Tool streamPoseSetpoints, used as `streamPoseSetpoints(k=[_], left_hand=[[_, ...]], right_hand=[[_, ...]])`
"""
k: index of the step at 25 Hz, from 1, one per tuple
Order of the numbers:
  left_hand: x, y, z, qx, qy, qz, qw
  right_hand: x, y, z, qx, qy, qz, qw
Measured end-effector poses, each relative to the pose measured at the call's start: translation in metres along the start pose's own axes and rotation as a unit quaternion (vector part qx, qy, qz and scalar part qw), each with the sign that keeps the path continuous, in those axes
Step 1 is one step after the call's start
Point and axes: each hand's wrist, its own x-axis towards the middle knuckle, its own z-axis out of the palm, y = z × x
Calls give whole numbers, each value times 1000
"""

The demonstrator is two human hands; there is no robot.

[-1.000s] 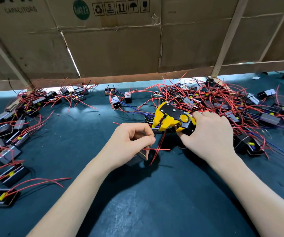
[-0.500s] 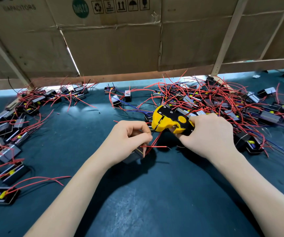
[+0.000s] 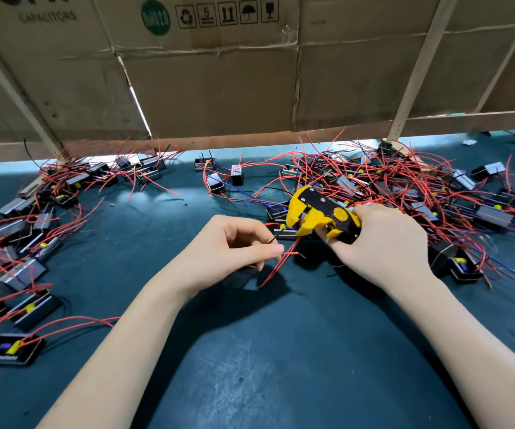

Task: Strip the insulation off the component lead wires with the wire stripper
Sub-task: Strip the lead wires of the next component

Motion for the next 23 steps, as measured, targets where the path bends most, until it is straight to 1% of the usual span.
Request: streamPoseSetpoints(k=[1, 4, 6, 13, 16, 19, 23], left_hand=[[1, -1, -2, -1, 12, -6, 1000], [4, -5, -1, -13, 82, 3, 997], [7, -8, 2, -13, 107, 12, 994], [7, -12, 18, 18, 122, 28, 992], [7, -11, 20, 24, 126, 31, 991], [7, -10, 20, 42, 112, 28, 992], [5, -8, 20, 58, 106, 31, 992]], right_hand=[[0, 2, 1, 2, -5, 3, 1000], [0, 1, 4, -8, -12, 7, 1000], [-1, -1, 5, -6, -9, 14, 1000], [-2, -5, 6, -24, 13, 9, 1000], [-1, -6, 5, -36, 2, 15, 999], [-1, -6, 1, -43, -8, 32, 999], [2, -5, -3, -51, -47, 63, 996]])
